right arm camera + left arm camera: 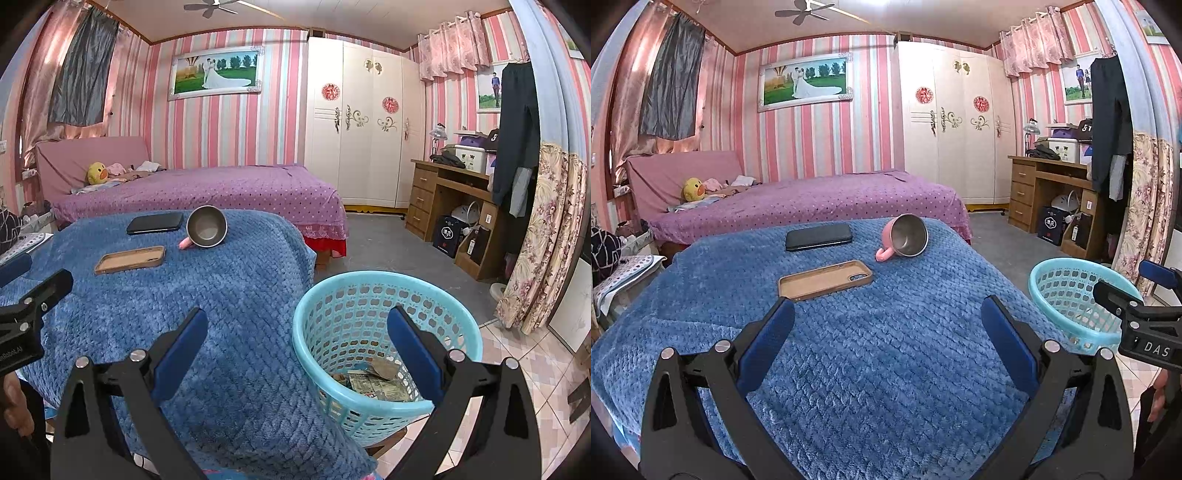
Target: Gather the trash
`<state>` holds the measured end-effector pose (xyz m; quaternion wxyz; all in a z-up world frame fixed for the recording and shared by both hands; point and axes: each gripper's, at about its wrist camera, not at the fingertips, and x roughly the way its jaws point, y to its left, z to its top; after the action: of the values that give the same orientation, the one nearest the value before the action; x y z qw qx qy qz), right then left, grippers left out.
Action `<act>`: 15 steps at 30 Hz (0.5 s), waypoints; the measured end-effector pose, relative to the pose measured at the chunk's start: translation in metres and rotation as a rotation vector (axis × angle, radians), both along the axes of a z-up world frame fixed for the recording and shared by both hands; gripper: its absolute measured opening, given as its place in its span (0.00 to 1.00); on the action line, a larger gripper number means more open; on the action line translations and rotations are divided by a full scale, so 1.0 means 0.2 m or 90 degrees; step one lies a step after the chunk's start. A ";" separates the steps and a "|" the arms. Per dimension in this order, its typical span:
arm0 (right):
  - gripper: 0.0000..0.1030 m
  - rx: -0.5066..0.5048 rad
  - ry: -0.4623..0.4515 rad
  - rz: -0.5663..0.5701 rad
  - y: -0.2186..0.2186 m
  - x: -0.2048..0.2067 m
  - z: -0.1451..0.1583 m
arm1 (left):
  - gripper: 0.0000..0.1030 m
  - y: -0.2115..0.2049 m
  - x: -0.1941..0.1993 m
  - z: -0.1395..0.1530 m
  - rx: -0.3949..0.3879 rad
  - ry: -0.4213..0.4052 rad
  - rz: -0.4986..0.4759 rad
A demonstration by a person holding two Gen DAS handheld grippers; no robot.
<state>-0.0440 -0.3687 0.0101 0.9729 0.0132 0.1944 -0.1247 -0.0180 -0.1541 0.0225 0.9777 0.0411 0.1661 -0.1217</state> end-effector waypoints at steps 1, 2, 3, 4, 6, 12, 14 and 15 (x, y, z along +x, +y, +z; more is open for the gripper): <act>0.93 0.000 0.000 0.000 0.00 0.00 0.00 | 0.95 0.00 0.00 0.00 0.000 0.000 0.000; 0.93 0.000 0.000 0.000 0.00 0.00 0.00 | 0.95 0.00 0.00 0.00 -0.001 0.000 0.001; 0.93 0.000 0.000 0.000 0.00 0.00 0.00 | 0.95 0.00 0.00 0.00 -0.001 0.001 0.001; 0.93 0.000 0.000 0.000 0.00 0.00 0.00 | 0.95 0.00 0.00 0.00 -0.002 0.001 0.001; 0.93 0.000 0.000 0.000 0.00 0.00 0.00 | 0.95 0.00 0.00 -0.01 -0.002 0.002 0.002; 0.93 0.000 0.001 0.000 0.00 0.00 0.00 | 0.95 0.00 0.01 -0.01 -0.001 0.002 0.002; 0.93 0.000 0.001 -0.001 0.00 0.00 0.00 | 0.95 0.00 0.01 -0.01 -0.001 0.001 0.003; 0.93 0.000 0.001 -0.001 0.00 0.00 0.00 | 0.95 0.00 0.01 -0.01 -0.001 0.001 0.003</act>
<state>-0.0445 -0.3696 0.0093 0.9726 0.0129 0.1953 -0.1252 -0.0165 -0.1532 0.0211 0.9778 0.0400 0.1670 -0.1198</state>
